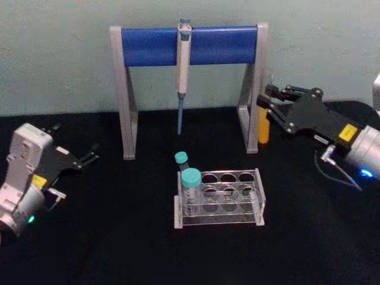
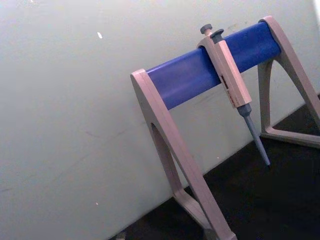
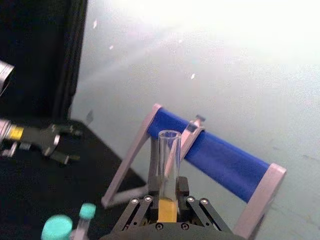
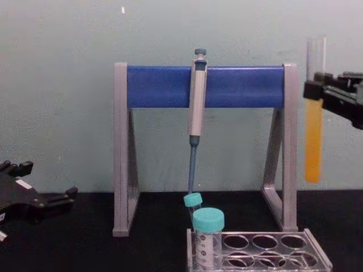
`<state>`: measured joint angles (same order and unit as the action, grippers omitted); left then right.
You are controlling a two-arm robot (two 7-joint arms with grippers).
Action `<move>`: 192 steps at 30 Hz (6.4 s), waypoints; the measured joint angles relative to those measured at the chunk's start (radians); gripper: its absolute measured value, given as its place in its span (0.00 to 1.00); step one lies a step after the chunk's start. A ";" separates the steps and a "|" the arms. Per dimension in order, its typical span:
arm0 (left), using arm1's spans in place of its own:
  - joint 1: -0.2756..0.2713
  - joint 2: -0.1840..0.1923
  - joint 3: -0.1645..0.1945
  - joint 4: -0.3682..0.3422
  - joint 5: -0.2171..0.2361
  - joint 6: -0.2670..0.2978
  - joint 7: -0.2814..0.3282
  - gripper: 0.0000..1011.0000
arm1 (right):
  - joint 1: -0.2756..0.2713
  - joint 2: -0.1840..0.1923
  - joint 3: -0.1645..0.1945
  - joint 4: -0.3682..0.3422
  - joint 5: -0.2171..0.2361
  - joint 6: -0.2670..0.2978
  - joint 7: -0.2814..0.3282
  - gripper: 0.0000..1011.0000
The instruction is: Pick up the test tube from the test tube rack, shake it, then place it back into the test tube rack.
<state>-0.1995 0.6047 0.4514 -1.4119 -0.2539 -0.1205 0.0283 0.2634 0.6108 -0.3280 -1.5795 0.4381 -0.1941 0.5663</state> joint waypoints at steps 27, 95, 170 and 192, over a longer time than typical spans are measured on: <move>0.000 0.000 0.000 0.000 0.000 0.000 0.000 0.99 | 0.023 0.072 -0.025 0.007 0.344 0.160 0.337 0.21; 0.000 0.000 0.000 0.000 0.000 0.000 0.000 0.99 | 0.034 -0.024 -0.019 0.059 0.164 -0.010 0.100 0.21; 0.000 0.000 0.000 0.000 0.000 0.000 0.000 0.99 | 0.115 -0.120 -0.162 0.325 0.126 0.021 0.201 0.21; 0.000 0.000 0.000 0.000 0.000 0.000 0.000 0.99 | 0.118 -0.122 -0.167 0.336 0.117 0.045 0.202 0.21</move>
<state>-0.1995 0.6047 0.4514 -1.4119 -0.2539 -0.1205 0.0283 0.3814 0.4888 -0.4946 -1.2438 0.5552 -0.1494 0.7686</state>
